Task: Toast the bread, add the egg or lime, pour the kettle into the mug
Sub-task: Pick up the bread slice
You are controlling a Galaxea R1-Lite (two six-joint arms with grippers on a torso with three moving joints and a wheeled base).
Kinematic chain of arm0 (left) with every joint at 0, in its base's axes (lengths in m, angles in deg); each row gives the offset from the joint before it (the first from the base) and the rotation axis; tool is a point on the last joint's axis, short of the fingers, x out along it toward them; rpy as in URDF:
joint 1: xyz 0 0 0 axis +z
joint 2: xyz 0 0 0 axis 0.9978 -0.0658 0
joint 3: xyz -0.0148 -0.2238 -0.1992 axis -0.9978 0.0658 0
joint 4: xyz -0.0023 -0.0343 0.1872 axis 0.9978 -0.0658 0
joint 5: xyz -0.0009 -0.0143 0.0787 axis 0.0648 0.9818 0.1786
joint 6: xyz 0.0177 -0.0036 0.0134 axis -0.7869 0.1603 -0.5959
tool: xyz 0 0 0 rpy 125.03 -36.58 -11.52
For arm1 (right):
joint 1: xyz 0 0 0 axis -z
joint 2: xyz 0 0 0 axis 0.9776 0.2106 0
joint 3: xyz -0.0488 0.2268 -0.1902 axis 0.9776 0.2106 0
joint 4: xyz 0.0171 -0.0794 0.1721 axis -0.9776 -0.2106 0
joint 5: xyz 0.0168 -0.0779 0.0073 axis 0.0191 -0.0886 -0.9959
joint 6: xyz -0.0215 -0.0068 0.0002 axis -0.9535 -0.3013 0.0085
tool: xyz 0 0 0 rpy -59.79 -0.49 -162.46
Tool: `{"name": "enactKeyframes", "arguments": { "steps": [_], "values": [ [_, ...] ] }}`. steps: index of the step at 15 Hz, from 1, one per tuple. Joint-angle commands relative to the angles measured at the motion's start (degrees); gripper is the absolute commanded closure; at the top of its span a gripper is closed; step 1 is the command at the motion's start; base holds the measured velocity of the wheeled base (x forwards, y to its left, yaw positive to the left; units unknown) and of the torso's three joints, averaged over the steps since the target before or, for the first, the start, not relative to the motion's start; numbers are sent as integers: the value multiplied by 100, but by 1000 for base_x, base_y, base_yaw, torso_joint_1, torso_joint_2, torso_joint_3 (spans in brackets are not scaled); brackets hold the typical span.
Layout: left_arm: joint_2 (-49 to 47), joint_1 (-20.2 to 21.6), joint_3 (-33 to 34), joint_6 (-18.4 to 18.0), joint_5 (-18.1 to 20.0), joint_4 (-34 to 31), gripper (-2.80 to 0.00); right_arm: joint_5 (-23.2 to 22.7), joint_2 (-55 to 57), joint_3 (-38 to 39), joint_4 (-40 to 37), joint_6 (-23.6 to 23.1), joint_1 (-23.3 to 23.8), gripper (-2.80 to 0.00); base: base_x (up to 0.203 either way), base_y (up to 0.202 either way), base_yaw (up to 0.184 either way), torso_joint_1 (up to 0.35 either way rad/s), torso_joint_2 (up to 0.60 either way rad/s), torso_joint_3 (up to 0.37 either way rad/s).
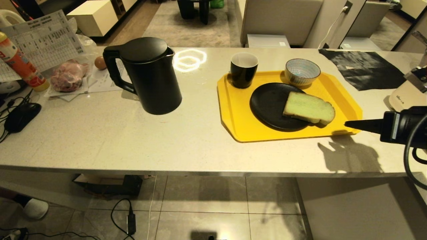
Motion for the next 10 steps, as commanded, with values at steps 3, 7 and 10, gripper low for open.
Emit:
{"name": "enactKeyframes", "arguments": {
  "steps": [3, 7, 10],
  "values": [
    [-7, 2, 0, -1, 3, -2, 0, -230, 953, -727, -152, 657, 108, -280, 0, 0, 0, 0, 0, 0],
    [-7, 2, 0, -1, 3, -2, 0, -1510, 1348, -1382, -490, 1498, 670, -280, 0, 0, 0, 0, 0, 0],
    [-7, 2, 0, -1, 3, -2, 0, -1597, 1685, -1360, -468, 1593, 701, -280, 0, 0, 0, 0, 0, 0]
  ]
}}
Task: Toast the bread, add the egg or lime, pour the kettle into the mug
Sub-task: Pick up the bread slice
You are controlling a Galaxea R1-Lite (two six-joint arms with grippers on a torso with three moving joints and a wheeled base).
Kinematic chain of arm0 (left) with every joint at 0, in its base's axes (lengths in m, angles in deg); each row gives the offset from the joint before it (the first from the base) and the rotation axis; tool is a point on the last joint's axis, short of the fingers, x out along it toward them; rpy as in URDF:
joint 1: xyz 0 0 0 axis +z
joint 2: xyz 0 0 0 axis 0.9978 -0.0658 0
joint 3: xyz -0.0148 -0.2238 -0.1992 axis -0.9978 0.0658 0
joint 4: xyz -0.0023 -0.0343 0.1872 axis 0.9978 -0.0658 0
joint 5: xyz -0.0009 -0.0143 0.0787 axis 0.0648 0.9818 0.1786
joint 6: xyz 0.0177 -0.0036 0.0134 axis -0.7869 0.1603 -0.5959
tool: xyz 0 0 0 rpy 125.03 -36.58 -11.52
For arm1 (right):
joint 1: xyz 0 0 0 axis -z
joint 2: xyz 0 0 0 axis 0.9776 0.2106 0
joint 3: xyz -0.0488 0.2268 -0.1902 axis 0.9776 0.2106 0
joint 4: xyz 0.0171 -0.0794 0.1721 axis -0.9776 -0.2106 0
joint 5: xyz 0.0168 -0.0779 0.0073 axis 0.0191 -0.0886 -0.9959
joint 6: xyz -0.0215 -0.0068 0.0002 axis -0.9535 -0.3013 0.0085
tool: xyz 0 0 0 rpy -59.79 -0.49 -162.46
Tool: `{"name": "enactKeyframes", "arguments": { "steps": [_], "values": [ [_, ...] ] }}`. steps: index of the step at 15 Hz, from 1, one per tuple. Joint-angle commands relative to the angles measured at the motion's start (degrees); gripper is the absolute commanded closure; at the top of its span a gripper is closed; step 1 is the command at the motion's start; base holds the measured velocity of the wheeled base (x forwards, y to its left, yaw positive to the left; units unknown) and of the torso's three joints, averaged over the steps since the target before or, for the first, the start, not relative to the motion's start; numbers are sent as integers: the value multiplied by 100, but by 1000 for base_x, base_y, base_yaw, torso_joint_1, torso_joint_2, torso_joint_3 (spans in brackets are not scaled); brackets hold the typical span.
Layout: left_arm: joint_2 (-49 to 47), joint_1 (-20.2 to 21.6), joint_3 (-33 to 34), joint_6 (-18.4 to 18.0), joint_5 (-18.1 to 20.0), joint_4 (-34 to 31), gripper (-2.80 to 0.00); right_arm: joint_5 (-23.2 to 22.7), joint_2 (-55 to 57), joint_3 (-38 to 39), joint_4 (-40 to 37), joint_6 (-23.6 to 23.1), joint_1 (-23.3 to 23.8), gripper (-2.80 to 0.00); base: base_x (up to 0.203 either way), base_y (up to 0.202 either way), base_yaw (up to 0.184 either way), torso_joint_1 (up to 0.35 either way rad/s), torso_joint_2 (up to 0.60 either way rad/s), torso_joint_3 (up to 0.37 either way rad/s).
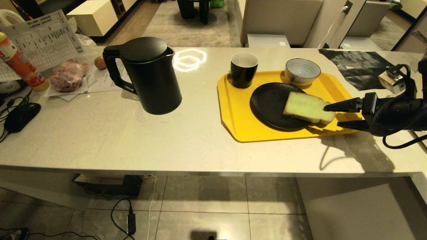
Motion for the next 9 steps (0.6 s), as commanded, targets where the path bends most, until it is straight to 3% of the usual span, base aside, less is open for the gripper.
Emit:
{"name": "enactKeyframes", "arguments": {
  "steps": [1, 9],
  "values": [
    [-7, 2, 0, -1, -8, 1, 0, -23, 294, -32, 7, 8, 53, -280, 0, 0, 0, 0, 0, 0],
    [-7, 9, 0, -1, 0, 1, 0, -259, 843, -345, 287, 308, 163, -280, 0, 0, 0, 0, 0, 0]
  ]
}}
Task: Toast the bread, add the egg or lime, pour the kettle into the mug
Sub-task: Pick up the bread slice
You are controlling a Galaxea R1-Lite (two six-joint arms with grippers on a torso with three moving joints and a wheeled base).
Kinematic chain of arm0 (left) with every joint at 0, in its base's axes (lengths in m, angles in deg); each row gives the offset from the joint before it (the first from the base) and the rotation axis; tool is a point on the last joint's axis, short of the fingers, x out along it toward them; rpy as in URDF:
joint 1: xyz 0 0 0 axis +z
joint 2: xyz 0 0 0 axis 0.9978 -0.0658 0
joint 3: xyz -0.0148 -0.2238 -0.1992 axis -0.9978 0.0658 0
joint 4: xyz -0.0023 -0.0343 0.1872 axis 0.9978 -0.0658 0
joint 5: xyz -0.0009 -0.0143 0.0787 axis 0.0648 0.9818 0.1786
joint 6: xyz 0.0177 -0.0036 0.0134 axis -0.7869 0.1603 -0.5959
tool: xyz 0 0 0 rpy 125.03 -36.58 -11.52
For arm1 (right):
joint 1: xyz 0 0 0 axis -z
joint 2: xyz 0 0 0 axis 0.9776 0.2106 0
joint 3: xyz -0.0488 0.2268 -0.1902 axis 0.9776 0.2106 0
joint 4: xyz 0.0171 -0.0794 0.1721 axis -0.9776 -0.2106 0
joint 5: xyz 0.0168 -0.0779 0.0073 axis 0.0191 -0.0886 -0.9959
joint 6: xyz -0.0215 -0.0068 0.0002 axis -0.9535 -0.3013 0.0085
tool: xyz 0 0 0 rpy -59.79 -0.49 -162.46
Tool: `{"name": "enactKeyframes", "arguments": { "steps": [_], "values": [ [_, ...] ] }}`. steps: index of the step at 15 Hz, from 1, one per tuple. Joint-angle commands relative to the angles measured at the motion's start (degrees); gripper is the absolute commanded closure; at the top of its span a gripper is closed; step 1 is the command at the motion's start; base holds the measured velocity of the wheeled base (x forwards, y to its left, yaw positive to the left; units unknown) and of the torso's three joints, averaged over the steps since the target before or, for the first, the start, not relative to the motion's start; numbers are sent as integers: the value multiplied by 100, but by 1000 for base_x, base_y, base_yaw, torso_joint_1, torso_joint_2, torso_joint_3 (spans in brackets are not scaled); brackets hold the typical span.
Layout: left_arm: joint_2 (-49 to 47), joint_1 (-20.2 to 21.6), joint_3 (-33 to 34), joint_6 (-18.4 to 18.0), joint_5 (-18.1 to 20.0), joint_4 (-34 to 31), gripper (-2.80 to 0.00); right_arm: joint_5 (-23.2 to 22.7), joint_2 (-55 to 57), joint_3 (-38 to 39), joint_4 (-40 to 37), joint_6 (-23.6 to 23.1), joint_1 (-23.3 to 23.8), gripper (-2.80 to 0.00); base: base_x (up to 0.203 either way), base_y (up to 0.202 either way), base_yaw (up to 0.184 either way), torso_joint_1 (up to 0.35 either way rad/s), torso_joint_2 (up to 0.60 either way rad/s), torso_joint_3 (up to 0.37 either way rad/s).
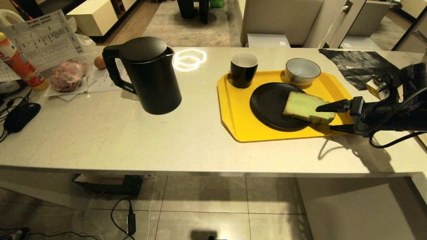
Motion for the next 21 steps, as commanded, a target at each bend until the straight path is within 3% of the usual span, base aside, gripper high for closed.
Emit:
{"name": "enactKeyframes", "arguments": {
  "steps": [1, 6, 7, 17, 21],
  "values": [
    [-7, 8, 0, -1, 0, 1, 0, -113, 185, -161, 5, 121, 6, -280, 0, 0, 0, 0, 0, 0],
    [-7, 7, 0, -1, 0, 1, 0, -221, 361, -516, 7, 354, 6, -280, 0, 0, 0, 0, 0, 0],
    [-7, 6, 0, -1, 0, 1, 0, -221, 373, -516, 14, 353, 6, 0, 0, 0, 0, 0, 0, 0],
    [-7, 2, 0, -1, 0, 1, 0, -221, 349, -622, 0, 468, 6, 0, 0, 0, 0, 0, 0, 0],
    [-7, 8, 0, -1, 0, 1, 0, -214, -391, -535, -49, 490, 73, 0, 0, 0, 0, 0, 0, 0]
  ]
}}
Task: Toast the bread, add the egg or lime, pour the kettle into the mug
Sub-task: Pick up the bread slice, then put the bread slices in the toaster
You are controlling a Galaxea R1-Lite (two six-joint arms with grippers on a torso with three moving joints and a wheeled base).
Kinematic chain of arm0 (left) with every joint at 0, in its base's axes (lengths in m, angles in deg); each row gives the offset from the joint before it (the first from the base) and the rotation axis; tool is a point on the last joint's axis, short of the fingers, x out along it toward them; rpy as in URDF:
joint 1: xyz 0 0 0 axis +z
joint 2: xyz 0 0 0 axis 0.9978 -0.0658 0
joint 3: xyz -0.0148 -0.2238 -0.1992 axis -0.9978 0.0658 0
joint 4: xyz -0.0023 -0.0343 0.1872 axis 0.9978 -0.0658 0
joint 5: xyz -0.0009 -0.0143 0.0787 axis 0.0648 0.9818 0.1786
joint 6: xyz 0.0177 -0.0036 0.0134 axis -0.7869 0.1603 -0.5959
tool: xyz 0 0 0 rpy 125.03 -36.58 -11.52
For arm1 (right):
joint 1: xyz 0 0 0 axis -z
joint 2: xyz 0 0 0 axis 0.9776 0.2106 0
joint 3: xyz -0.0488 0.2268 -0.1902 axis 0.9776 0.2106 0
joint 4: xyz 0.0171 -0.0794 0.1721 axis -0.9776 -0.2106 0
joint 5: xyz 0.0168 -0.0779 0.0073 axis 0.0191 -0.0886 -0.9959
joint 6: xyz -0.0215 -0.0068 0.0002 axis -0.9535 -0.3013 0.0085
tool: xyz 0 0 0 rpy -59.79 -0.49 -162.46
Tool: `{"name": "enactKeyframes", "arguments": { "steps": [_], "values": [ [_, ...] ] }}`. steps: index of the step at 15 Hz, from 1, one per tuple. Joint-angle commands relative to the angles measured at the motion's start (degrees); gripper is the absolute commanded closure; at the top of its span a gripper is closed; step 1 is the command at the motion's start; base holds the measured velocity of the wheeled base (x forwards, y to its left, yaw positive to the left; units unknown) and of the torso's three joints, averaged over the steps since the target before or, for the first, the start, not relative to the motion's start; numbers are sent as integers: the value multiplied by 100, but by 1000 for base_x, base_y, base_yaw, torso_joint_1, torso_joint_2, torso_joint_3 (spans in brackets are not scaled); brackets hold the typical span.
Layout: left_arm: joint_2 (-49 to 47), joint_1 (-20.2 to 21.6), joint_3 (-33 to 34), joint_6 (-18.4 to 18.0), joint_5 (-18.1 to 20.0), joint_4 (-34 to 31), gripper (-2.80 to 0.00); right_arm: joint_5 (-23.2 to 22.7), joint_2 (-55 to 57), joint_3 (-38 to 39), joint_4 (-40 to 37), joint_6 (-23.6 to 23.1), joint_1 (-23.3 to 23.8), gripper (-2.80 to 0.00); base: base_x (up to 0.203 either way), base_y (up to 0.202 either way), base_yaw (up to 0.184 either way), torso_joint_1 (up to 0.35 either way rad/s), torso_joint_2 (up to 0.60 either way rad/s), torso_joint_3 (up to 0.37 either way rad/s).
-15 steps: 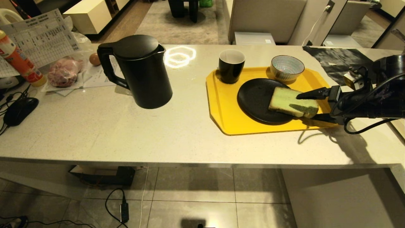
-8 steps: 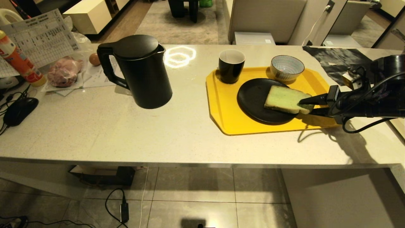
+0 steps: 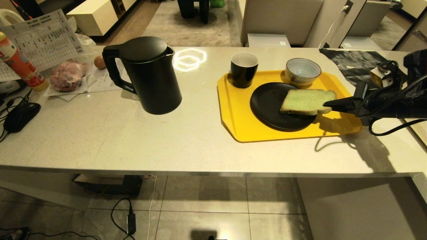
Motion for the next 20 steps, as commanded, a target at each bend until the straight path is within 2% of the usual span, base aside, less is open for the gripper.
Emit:
{"name": "enactKeyframes", "arguments": {
  "steps": [1, 3, 5, 6, 8, 9, 11, 13, 15, 18, 20],
  "values": [
    [-7, 2, 0, -1, 0, 1, 0, -7, -641, 30, -3, 14, 57, 0, 0, 0, 0, 0, 0, 0],
    [-7, 2, 0, -1, 0, 1, 0, 26, -1263, -12, -1, -22, 138, 0, 0, 0, 0, 0, 0, 0],
    [-7, 2, 0, -1, 0, 1, 0, 46, -1884, -85, -5, -249, 221, 0, 0, 0, 0, 0, 0, 0],
    [-7, 2, 0, -1, 0, 1, 0, 51, -2150, -37, -8, -614, 240, 0, 0, 0, 0, 0, 0, 0],
    [-7, 2, 0, -1, 0, 1, 0, 142, -2456, 274, -12, -1937, 250, 0, 0, 0, 0, 0, 0, 0],
    [-7, 2, 0, -1, 0, 1, 0, 419, -2504, 374, -14, -2467, 243, 0, 0, 0, 0, 0, 0, 0],
    [-7, 2, 0, -1, 0, 1, 0, 1318, -2569, 445, -10, -3350, 236, 0, 0, 0, 0, 0, 0, 0],
    [-7, 2, 0, -1, 0, 1, 0, 1499, -2825, 813, 6, -3508, 235, 0, 0, 0, 0, 0, 0, 0],
    [-7, 3, 0, -1, 0, 1, 0, 1534, -3128, 1524, 122, -3603, 237, 0, 0, 0, 0, 0, 0, 0],
    [-7, 2, 0, -10, 0, 1, 0, 1659, -3481, 2466, 1074, -3638, 244, 0, 0, 0, 0, 0, 0, 0],
    [-7, 2, 0, -1, 0, 1, 0, 1885, -3545, 2721, 1637, -3641, 243, 0, 0, 0, 0, 0, 0, 0]
  ]
}}
